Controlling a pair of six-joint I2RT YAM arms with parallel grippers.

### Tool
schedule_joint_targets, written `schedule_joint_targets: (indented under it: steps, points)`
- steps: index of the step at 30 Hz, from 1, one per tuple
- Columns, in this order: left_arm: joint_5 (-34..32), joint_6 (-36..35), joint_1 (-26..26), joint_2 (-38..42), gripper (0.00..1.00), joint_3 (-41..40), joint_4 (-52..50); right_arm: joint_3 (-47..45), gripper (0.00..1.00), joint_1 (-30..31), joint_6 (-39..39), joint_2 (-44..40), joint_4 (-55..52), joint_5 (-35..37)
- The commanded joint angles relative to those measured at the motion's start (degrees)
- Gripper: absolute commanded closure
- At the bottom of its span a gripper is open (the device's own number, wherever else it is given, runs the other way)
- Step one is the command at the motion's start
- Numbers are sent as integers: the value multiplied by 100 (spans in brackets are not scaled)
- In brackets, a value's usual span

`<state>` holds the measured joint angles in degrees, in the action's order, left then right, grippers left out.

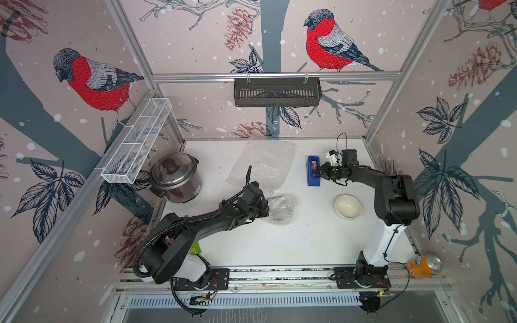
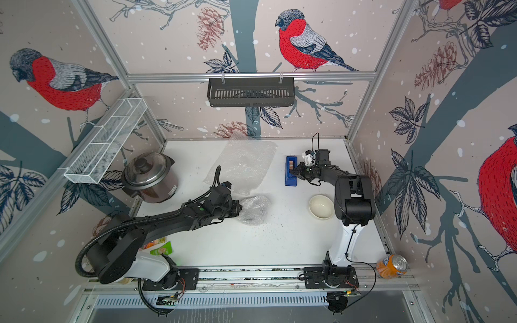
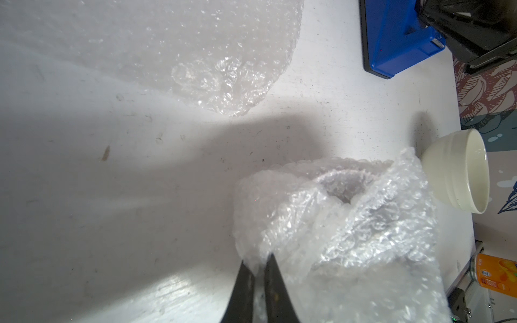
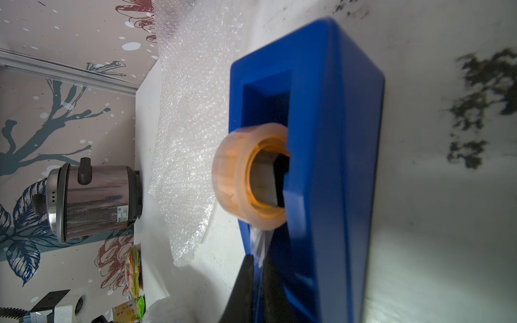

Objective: Wrap bowls in bubble wrap
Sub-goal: Tear off the tape using the Tape Cutter.

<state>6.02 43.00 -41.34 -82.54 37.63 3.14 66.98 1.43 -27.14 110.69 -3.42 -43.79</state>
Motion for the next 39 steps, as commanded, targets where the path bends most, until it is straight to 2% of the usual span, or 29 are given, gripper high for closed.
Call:
schedule_joint_targets:
  steps: [1,9,18,31,39]
  points:
    - [-13,33,-14,-16,100,-18,163,8,96,-16,-119,-92,57,-54]
    - [-21,70,-12,-43,100,-82,206,22,99,36,-392,-327,279,-344]
    - [-18,103,-14,-96,100,-42,190,-281,100,73,-610,-623,475,-364]
    - [4,99,-12,-164,100,49,155,-2252,100,315,-1032,-1847,1315,123]
    - [4,88,-20,-245,100,92,161,-2488,100,296,-933,-1964,1299,266]
